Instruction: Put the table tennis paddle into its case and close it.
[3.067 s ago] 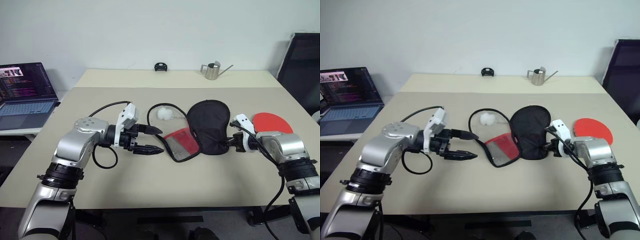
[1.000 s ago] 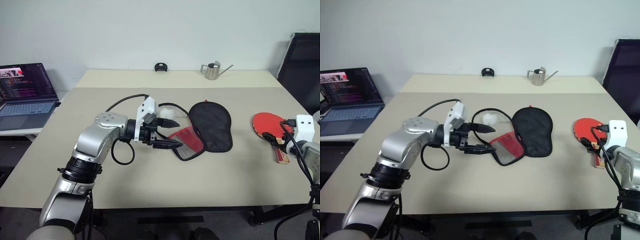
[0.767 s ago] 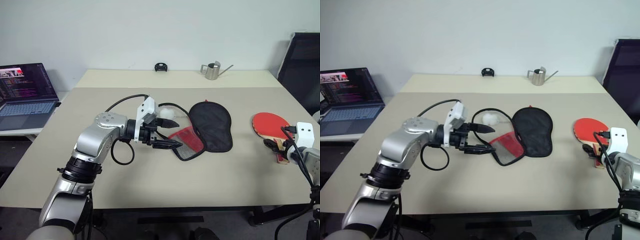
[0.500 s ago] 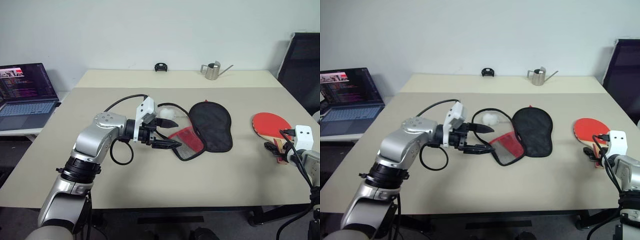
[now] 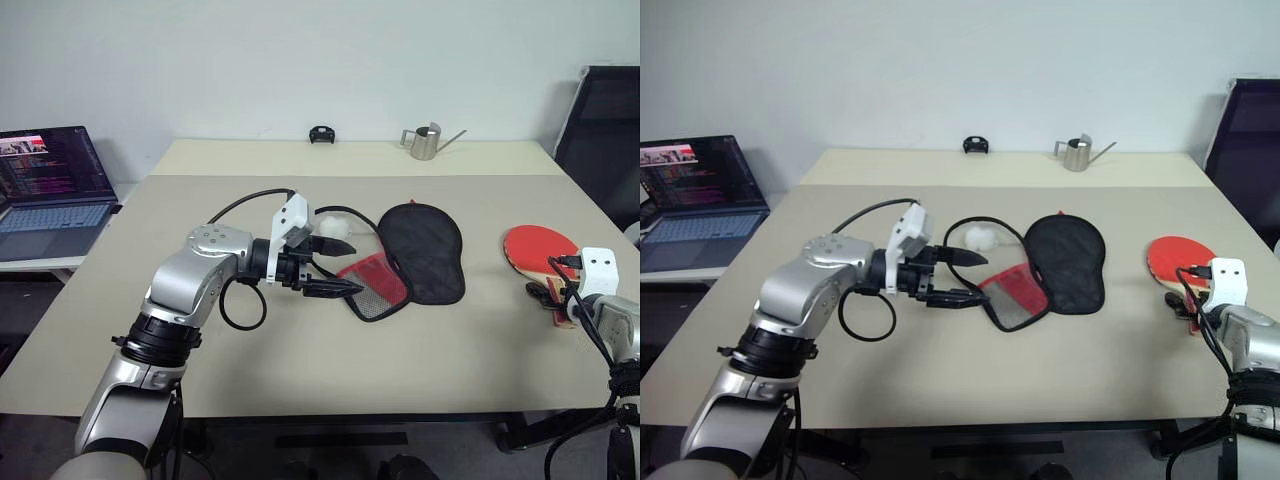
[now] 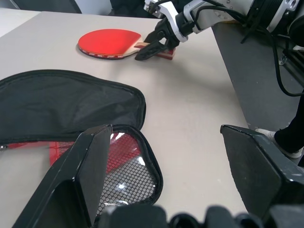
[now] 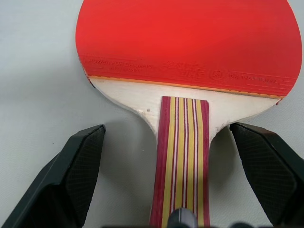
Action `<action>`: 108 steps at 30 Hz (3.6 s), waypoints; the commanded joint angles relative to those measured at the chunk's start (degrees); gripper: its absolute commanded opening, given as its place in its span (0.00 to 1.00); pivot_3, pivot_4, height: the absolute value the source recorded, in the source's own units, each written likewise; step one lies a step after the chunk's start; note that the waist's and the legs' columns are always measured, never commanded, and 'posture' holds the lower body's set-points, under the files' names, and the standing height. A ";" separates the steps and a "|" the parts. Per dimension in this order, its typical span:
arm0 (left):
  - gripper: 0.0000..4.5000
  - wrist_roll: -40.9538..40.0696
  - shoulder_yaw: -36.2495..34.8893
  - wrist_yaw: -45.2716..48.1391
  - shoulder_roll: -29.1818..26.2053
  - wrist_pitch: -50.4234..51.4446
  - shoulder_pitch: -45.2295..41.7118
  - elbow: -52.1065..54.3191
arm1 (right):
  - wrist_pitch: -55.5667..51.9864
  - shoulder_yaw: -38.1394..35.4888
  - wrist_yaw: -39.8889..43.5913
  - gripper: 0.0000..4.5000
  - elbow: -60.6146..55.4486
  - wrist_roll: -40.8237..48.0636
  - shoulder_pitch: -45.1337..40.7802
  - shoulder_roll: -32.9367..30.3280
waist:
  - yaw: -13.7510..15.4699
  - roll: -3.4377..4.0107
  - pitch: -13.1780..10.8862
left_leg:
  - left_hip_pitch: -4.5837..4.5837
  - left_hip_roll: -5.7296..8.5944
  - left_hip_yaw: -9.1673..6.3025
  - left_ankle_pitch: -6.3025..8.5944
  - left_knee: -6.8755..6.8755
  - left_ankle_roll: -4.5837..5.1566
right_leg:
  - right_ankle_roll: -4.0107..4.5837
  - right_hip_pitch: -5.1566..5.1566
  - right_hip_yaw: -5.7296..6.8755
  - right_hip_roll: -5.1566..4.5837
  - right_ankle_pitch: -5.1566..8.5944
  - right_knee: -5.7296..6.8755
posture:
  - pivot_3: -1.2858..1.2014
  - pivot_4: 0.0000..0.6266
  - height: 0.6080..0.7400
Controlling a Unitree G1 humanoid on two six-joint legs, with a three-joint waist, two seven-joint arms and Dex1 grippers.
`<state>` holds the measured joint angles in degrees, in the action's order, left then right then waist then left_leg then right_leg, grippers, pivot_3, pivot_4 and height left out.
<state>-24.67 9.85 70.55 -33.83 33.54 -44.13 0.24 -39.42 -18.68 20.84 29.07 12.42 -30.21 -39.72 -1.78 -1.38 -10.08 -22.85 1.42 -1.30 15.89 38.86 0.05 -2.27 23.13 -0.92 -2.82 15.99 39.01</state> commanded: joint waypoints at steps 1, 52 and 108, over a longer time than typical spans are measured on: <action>0.89 -0.35 -0.62 -0.10 -0.06 -0.36 -1.24 1.92 | 0.94 0.35 -0.62 1.00 2.86 -1.03 -0.21 -0.39 | 0.00 -0.05 0.03 | 0.02 0.00 0.00 0.00 0.01 0.00 | 0.00 -0.02 0.00 0.00 0.00 0.00 | 0.52 0.24 1.00; 0.89 -2.94 -7.66 -3.34 -5.33 -0.74 6.60 5.40 | -24.10 -0.78 -11.27 0.25 -34.76 10.31 -8.04 12.70 | 0.06 0.39 -0.35 | 0.66 0.00 -0.10 0.02 -0.16 0.04 | -0.03 -0.68 0.06 -0.02 0.02 -0.17 | 0.52 0.24 1.00; 0.89 -4.83 -7.94 -7.53 -5.29 -0.57 9.72 8.15 | -15.57 10.82 -15.18 0.91 -22.96 0.88 -9.90 27.00 | -0.09 0.42 -0.36 | -0.15 0.01 -0.05 -0.01 -0.11 0.00 | 0.00 0.25 0.03 0.00 0.00 -0.01 | 0.52 0.24 1.00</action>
<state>-28.91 3.29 63.11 -38.74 33.37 -34.25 6.68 -54.81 -7.76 4.84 9.04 12.79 -39.82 -11.77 -1.87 -0.96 -10.44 -22.99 1.43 -1.35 15.89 38.75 0.04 -2.27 23.37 -0.89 -2.82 15.99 39.00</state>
